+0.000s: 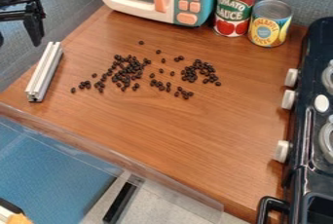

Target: Sweep into pile

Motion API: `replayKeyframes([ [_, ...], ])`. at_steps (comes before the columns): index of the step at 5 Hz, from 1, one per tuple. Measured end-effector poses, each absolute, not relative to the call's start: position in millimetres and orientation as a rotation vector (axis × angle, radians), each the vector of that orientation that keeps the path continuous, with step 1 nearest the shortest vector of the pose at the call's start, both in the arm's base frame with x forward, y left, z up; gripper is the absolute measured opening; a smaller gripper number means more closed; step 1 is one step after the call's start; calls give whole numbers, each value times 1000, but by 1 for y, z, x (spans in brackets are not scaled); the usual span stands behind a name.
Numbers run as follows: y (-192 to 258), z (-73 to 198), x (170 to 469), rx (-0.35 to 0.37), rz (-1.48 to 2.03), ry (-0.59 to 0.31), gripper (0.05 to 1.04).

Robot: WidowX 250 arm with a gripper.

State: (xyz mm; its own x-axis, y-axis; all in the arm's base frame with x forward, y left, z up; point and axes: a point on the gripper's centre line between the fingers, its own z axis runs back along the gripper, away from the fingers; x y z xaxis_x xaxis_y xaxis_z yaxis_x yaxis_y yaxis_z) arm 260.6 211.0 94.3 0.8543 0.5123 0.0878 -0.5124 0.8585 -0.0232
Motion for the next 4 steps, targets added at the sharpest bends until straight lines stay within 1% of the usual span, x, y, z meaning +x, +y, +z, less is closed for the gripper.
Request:
replayKeyframes([
  [1,210,83,259,-15,542,-60,1000],
  [2,211,73,266,-25,588,-89,1000],
  [3,208,56,275,-26,603,-112,1000],
  [4,205,48,285,-61,608,-197,1000],
])
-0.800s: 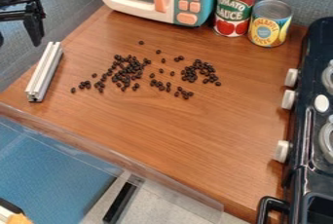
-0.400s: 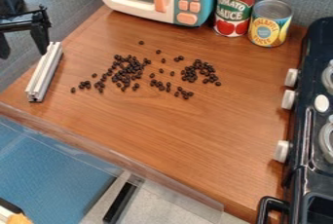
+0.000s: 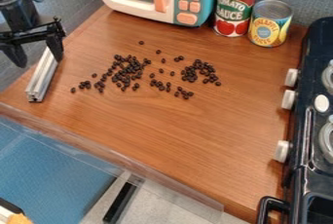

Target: Sweep into pile

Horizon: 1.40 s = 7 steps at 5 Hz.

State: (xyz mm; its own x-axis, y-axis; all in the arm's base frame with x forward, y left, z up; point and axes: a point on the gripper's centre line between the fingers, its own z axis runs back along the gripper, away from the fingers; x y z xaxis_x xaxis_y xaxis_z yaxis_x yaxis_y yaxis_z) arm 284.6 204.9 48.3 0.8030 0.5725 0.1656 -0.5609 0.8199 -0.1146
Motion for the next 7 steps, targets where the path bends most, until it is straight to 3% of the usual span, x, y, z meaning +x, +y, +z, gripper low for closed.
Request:
replayKeyframes([
  [1,207,33,289,-56,612,-232,1000],
  [3,220,27,293,-27,619,-171,950],
  [5,227,20,291,8,642,-143,395],
  [7,224,15,281,23,638,-130,378],
])
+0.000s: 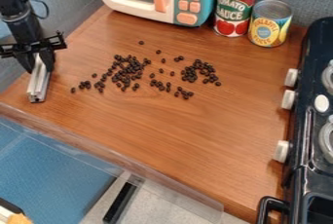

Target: Sweep into pile

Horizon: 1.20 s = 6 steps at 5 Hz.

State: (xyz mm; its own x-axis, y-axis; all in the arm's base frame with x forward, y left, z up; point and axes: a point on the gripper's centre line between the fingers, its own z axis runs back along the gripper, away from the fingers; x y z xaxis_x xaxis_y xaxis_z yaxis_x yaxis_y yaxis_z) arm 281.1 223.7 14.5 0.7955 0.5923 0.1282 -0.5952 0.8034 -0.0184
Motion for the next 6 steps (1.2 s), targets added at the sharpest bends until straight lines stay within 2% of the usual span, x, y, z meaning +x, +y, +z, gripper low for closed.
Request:
replayKeyframes([
  [1,217,15,268,12,656,-99,378],
  [3,210,14,259,-6,692,-69,378],
  [4,199,13,266,-36,731,-72,378],
  [6,179,14,283,-46,795,-85,375],
])
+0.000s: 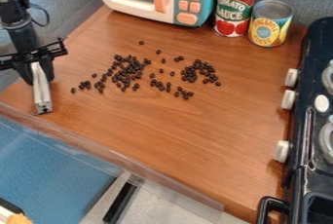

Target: Sweep into pile

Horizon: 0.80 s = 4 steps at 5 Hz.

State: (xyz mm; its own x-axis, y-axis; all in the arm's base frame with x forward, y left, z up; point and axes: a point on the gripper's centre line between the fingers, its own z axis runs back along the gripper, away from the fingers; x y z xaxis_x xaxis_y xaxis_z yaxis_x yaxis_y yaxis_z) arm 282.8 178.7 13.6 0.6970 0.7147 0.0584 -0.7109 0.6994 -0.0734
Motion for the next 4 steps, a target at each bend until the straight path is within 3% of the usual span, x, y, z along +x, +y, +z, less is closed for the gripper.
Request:
replayKeyframes([
  [4,103,13,326,-91,743,-111,372],
])
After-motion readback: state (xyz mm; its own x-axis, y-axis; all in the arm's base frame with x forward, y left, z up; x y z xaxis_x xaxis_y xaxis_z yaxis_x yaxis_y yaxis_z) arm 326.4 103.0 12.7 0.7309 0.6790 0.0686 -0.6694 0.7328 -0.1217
